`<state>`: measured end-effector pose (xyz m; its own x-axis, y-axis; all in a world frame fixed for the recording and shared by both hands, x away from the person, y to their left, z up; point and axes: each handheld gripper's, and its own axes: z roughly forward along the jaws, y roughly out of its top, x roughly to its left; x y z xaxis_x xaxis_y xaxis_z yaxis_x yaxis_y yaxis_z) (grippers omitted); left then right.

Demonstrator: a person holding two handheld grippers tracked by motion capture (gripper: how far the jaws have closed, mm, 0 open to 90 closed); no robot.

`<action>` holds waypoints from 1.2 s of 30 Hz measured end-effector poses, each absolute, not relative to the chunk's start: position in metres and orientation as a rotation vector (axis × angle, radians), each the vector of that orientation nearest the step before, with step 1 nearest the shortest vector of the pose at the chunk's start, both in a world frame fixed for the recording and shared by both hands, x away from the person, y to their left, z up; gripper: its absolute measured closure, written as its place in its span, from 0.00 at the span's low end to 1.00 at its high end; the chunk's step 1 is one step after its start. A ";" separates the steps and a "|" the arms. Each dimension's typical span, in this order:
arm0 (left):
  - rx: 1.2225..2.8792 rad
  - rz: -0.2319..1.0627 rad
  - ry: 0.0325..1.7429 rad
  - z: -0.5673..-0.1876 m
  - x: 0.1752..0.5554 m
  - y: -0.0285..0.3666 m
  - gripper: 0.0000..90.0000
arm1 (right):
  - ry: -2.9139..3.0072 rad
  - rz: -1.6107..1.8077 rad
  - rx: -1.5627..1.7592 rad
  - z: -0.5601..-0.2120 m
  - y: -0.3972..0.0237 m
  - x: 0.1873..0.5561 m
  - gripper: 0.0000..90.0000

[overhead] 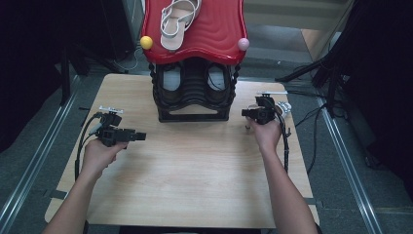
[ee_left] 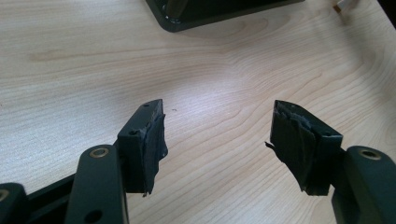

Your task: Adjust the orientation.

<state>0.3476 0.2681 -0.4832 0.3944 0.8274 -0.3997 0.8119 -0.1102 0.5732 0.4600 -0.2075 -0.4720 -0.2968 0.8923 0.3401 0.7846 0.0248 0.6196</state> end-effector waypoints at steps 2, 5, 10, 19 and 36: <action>1.908 0.032 1.409 -0.484 0.347 0.268 0.40 | 2.126 1.134 1.788 -0.472 -0.207 0.463 1.00; 1.917 0.029 1.405 -0.485 0.347 0.267 0.40 | 2.119 1.155 1.805 -0.474 -0.209 0.463 1.00; 1.942 0.028 1.395 -0.486 0.348 0.266 0.40 | 2.151 1.142 1.805 -0.473 -0.213 0.458 1.00; 1.923 0.019 1.405 -0.488 0.347 0.269 0.40 | 2.166 1.183 1.777 -0.475 -0.230 0.436 1.00; 1.922 0.009 1.407 -0.489 0.346 0.269 0.40 | 2.206 1.133 1.771 -0.474 -0.260 0.406 1.00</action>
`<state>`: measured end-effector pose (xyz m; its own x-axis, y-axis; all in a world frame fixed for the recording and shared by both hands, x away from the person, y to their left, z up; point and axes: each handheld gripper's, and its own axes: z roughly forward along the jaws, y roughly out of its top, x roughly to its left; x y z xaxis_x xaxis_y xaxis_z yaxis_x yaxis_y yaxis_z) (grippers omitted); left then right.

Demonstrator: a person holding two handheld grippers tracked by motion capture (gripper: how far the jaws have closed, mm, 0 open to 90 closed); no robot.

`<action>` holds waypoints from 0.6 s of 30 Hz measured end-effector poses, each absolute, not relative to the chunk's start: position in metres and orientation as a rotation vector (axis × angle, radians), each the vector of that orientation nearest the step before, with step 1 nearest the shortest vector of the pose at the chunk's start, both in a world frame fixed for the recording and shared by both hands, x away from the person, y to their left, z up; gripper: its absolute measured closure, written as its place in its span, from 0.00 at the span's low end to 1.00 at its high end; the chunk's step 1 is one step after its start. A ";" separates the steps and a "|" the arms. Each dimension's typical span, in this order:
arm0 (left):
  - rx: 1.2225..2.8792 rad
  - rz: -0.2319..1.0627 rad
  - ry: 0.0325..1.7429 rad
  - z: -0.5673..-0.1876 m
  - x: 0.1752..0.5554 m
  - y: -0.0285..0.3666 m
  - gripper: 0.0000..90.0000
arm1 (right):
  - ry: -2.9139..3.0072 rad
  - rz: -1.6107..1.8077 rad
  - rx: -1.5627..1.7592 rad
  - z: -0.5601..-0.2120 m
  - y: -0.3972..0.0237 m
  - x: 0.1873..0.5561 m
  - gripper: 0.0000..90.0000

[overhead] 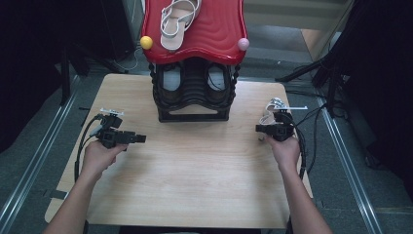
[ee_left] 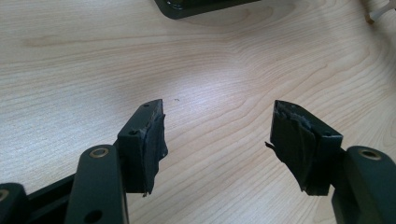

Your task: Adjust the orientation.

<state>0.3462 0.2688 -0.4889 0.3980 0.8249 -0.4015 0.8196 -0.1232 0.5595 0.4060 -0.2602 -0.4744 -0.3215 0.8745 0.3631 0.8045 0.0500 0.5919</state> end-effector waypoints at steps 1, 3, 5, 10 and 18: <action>1.922 0.008 1.407 -0.489 0.346 0.269 0.40 | 2.203 1.140 1.772 -0.474 -0.261 0.405 1.00; 1.922 0.009 1.409 -0.489 0.346 0.268 0.40 | 2.205 1.154 1.768 -0.471 -0.261 0.402 1.00; 1.923 0.008 1.408 -0.489 0.346 0.268 0.40 | 2.206 1.181 1.752 -0.465 -0.260 0.401 1.00; 1.924 0.005 1.407 -0.489 0.347 0.268 0.40 | 2.163 1.227 1.722 -0.441 -0.260 0.406 1.00; 1.924 0.003 1.411 -0.491 0.348 0.269 0.40 | 2.091 1.148 1.813 -0.434 -0.277 0.446 0.93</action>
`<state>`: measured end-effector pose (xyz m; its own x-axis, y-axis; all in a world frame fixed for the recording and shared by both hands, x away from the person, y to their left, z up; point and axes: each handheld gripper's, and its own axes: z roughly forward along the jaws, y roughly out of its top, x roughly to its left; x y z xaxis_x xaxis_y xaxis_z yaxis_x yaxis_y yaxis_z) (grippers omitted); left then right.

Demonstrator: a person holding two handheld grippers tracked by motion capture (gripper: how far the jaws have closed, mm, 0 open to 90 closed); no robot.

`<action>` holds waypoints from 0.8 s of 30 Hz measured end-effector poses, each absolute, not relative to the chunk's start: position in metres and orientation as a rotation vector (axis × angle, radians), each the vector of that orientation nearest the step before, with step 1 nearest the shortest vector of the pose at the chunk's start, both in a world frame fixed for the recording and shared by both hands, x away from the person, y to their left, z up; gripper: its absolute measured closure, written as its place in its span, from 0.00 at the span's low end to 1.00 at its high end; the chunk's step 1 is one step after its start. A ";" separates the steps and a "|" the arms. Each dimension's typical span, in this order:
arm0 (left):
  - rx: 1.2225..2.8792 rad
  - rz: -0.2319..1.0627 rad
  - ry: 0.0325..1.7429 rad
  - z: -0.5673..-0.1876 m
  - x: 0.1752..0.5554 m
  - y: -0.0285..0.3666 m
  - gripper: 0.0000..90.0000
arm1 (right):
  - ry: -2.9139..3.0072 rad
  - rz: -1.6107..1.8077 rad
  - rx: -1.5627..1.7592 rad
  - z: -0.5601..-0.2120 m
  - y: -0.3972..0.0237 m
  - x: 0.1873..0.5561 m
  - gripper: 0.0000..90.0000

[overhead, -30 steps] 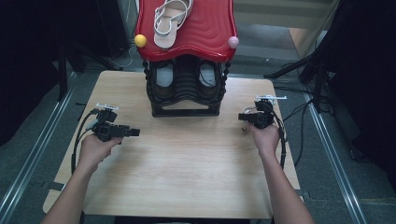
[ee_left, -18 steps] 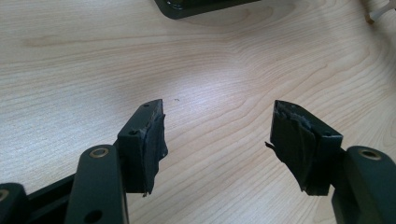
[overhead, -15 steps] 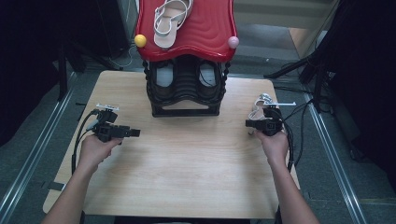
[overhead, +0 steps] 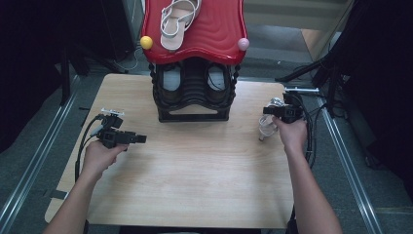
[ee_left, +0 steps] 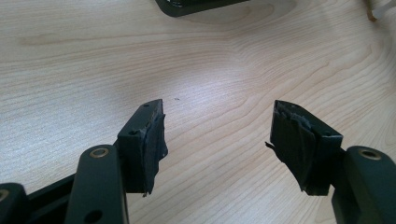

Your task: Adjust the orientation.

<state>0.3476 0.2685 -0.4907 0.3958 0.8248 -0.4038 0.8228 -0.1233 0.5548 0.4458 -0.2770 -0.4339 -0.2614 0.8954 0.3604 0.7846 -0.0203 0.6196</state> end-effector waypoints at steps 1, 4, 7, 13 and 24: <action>1.923 0.001 1.411 -0.491 0.348 0.269 0.40 | 2.078 1.149 1.832 -0.435 -0.279 0.450 0.91; 1.929 -0.002 1.415 -0.492 0.349 0.269 0.40 | 2.044 1.105 1.827 -0.436 -0.280 0.460 0.83; 1.934 -0.002 1.417 -0.494 0.349 0.268 0.40 | 2.040 1.058 1.873 -0.443 -0.281 0.471 0.81; 1.939 -0.009 1.416 -0.495 0.349 0.268 0.40 | 2.030 1.007 1.939 -0.459 -0.282 0.481 0.79; 1.942 -0.010 1.421 -0.497 0.350 0.268 0.40 | 2.060 0.913 1.979 -0.470 -0.284 0.481 0.98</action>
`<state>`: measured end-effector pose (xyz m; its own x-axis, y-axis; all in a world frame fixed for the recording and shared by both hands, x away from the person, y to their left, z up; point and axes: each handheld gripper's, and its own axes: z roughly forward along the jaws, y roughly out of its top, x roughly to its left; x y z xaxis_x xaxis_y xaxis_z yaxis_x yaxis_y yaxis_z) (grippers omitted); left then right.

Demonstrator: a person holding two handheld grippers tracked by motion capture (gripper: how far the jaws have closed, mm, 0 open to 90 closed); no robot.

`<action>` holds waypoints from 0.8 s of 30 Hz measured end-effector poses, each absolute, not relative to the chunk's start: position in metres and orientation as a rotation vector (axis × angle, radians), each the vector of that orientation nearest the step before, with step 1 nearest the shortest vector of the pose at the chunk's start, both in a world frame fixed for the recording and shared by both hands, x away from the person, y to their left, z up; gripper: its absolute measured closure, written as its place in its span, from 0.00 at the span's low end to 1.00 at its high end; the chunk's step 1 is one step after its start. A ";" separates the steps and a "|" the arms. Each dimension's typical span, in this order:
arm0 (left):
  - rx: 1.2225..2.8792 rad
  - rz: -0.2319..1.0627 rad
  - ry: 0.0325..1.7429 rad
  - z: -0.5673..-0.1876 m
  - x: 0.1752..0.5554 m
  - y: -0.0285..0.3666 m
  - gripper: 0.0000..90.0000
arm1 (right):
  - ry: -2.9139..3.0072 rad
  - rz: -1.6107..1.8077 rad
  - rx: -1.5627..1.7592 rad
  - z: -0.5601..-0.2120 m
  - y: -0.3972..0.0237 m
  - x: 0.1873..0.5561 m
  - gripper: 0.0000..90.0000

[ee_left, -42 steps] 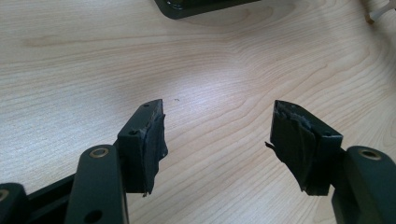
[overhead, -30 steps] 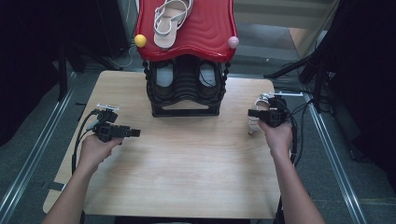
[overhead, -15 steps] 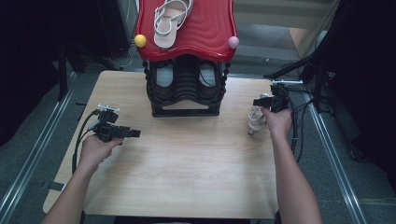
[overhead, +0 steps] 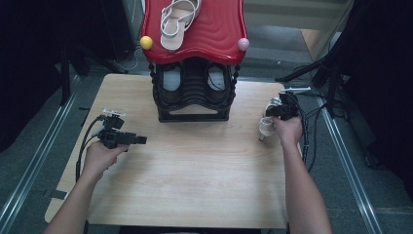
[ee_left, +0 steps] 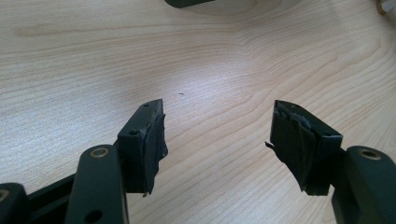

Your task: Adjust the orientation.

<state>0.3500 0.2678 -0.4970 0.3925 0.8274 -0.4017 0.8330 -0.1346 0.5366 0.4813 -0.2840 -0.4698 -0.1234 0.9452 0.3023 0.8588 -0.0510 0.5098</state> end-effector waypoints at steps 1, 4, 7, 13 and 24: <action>1.942 -0.010 1.421 -0.497 0.350 0.268 0.40 | 2.066 0.916 1.982 -0.470 -0.285 0.480 0.98; 1.941 -0.013 1.421 -0.497 0.350 0.267 0.40 | 2.114 0.901 1.941 -0.469 -0.281 0.477 0.98; 1.942 -0.010 1.420 -0.497 0.350 0.267 0.40 | 2.167 0.896 1.902 -0.468 -0.278 0.473 0.98; 1.945 -0.011 1.417 -0.497 0.349 0.267 0.40 | 2.230 0.898 1.852 -0.467 -0.272 0.461 0.98; 1.945 -0.012 1.417 -0.497 0.349 0.267 0.40 | 2.266 0.981 1.852 -0.471 -0.272 0.444 0.98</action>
<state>0.3490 0.2667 -0.4966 0.3961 0.8256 -0.4018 0.8321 -0.1379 0.5371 0.4439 -0.2718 -0.4709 -0.2790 0.8977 0.3411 0.8629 0.0785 0.4992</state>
